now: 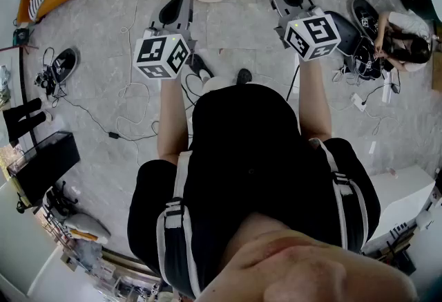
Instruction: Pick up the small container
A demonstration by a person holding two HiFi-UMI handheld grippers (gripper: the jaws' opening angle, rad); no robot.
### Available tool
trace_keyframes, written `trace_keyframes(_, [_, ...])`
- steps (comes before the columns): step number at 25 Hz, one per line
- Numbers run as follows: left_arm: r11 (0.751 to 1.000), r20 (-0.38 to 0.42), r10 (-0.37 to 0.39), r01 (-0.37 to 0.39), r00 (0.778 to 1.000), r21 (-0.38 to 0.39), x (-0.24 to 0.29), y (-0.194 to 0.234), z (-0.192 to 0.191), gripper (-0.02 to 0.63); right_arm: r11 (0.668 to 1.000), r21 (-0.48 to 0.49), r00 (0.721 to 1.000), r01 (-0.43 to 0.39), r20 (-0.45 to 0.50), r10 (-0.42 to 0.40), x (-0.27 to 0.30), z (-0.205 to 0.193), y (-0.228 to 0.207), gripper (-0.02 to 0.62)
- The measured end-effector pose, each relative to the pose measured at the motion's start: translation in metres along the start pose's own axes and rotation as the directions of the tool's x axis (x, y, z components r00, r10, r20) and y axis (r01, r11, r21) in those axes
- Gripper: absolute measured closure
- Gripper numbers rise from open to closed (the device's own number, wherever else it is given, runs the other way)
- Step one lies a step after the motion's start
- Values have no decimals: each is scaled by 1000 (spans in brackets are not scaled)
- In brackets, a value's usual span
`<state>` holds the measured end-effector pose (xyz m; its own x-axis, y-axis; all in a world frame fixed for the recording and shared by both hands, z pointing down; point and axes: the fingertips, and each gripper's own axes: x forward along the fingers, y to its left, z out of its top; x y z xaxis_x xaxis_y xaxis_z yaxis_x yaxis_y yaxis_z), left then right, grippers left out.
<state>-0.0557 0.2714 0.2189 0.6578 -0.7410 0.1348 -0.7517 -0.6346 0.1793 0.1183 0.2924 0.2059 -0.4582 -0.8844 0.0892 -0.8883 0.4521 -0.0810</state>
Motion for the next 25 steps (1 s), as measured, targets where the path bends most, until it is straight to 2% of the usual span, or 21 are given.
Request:
trace_keyframes(16, [1000, -7, 21, -21, 1000, 3, 1, -26, -9, 588, 1000, 5, 999, -23, 27, 22, -24, 0, -9, 592])
trace_keyframes(19, [1000, -16, 29, -29, 999, -3, 0, -26, -12, 588, 998, 28, 998, -48, 36, 47, -22, -1, -6, 592])
trace_keyframes(25, [999, -39, 41, -41, 998, 0, 2, -16, -19, 588, 998, 53, 999, -38, 4, 38, -9, -17, -9, 592])
